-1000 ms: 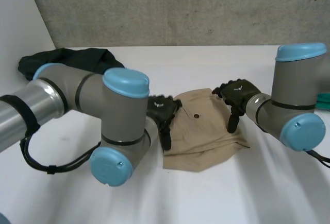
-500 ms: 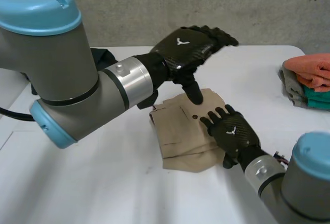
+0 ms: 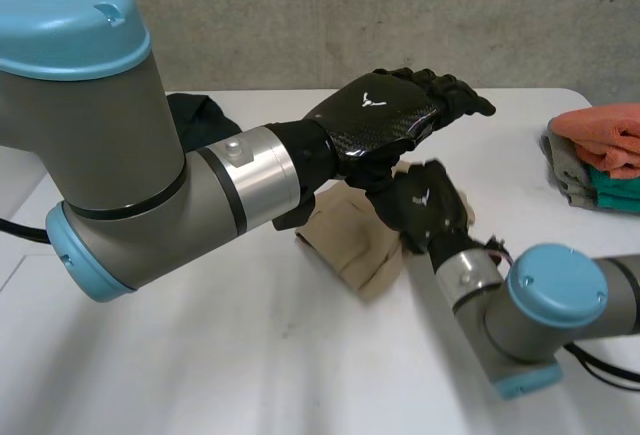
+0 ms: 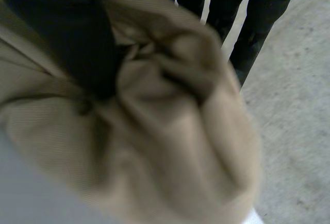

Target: Fold the laundry.

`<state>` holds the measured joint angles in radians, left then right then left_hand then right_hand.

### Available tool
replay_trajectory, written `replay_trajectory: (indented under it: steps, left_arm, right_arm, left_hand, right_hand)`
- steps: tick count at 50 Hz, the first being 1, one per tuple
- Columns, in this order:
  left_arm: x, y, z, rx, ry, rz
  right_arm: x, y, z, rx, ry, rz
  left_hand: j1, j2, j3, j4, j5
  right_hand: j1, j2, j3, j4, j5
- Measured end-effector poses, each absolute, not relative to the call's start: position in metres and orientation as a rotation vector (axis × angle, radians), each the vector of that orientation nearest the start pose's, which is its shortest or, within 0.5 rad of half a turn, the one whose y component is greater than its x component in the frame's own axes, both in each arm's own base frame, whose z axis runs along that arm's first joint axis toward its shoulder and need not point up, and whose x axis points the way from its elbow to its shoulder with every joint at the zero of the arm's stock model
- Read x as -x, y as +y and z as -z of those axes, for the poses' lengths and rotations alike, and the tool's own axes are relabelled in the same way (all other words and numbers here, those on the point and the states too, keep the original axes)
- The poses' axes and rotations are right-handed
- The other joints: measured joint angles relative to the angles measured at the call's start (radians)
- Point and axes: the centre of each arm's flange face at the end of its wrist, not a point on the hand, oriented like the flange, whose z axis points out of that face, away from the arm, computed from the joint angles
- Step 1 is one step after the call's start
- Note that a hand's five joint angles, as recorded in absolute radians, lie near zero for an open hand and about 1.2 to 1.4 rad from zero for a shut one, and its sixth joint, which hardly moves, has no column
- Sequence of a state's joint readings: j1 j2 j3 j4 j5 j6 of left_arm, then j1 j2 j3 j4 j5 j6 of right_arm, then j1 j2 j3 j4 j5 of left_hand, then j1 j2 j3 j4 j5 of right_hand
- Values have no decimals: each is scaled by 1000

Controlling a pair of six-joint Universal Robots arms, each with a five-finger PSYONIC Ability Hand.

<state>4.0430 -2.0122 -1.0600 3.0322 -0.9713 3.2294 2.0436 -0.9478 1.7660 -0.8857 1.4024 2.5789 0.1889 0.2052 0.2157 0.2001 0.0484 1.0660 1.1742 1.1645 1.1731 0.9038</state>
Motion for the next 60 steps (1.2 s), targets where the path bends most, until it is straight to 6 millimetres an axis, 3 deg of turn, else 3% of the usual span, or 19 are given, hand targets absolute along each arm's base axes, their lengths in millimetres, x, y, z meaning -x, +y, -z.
replay_trajectory:
  steps: [9, 12, 13, 17, 19, 20, 21, 23, 26, 31, 35, 37, 38, 42, 44, 47, 50, 52, 60]
  left_arm:
    - [383, -190, -313, 1120, -1395, -1495]
    - [381, -189, -324, 1114, -1364, -1527]
    - [380, -188, -326, 1113, -1356, -1536]
    - [379, -186, -339, 1104, -1315, -1580]
    - [378, -186, -341, 1103, -1307, -1588]
    - [377, -185, -346, 1099, -1291, -1604]
    - [377, -185, -347, 1098, -1285, -1609]
    - [377, -184, -349, 1095, -1279, -1614]
    - [377, -183, -350, 1091, -1276, -1612]
    - [377, -182, -346, 1089, -1287, -1597]
    - [378, -182, -341, 1090, -1303, -1581]
    - [378, -182, -339, 1090, -1307, -1576]
    - [378, -183, -337, 1091, -1314, -1570]
    - [379, -184, -332, 1093, -1325, -1558]
    - [380, -185, -330, 1093, -1329, -1555]
    - [381, -186, -328, 1094, -1331, -1552]
    - [382, -186, -329, 1094, -1328, -1553]
    - [383, -185, -329, 1095, -1325, -1555]
    - [384, -178, -331, 1100, -1309, -1550]
  right_arm:
    - [-313, -314, -167, 1032, 1615, 2382]
    - [-304, -337, -208, 918, 1553, 2471]
    - [-302, -339, -212, 905, 1546, 2482]
    - [-267, -373, -262, 734, 1494, 2612]
    - [-258, -380, -271, 701, 1489, 2637]
    - [-233, -398, -288, 625, 1486, 2692]
    - [-220, -405, -295, 593, 1492, 2715]
    - [-200, -417, -303, 546, 1507, 2747]
    - [-152, -440, -314, 476, 1574, 2794]
    - [-88, -468, -297, 448, 1732, 2773]
    - [-40, -490, -254, 475, 1880, 2678]
    - [-30, -493, -242, 483, 1911, 2650]
    - [-17, -498, -218, 499, 1966, 2590]
    - [-1, -501, -169, 561, 2057, 2460]
    - [-1, -500, -155, 600, 2081, 2421]
    - [-5, -494, -137, 685, 2118, 2372]
    - [-9, -488, -140, 729, 2136, 2372]
    - [-10, -486, -151, 725, 2135, 2399]
    - [-5, -464, -232, 498, 2138, 2583]
  left_hand:
    - [0, 0, 0, 0, 0]
    - [0, 0, 0, 0, 0]
    - [0, 0, 0, 0, 0]
    - [0, 0, 0, 0, 0]
    - [0, 0, 0, 0, 0]
    - [0, 0, 0, 0, 0]
    - [0, 0, 0, 0, 0]
    - [0, 0, 0, 0, 0]
    - [0, 0, 0, 0, 0]
    - [0, 0, 0, 0, 0]
    - [0, 0, 0, 0, 0]
    - [0, 0, 0, 0, 0]
    - [0, 0, 0, 0, 0]
    - [0, 0, 0, 0, 0]
    - [0, 0, 0, 0, 0]
    - [0, 0, 0, 0, 0]
    - [0, 0, 0, 0, 0]
    - [0, 0, 0, 0, 0]
    - [0, 0, 0, 0, 0]
  right_hand:
    - [0, 0, 1, 13, 31]
    - [0, 0, 1, 13, 35]
    - [0, 0, 1, 13, 37]
    - [0, 0, 1, 14, 39]
    - [0, 0, 1, 14, 44]
    - [0, 0, 1, 16, 51]
    - [0, 0, 1, 16, 52]
    - [0, 0, 0, 18, 51]
    - [0, 0, 6, 19, 51]
    - [0, 0, 15, 24, 61]
    - [0, 0, 21, 26, 61]
    - [0, 0, 23, 27, 62]
    - [0, 0, 23, 27, 76]
    - [0, 0, 24, 30, 100]
    - [-28, -19, 5, 9, 82]
    - [-474, -558, -507, -474, -307]
    - [-737, -871, -836, -827, -365]
    - [-795, -930, -897, -879, -365]
    - [-826, -957, -950, -958, -365]
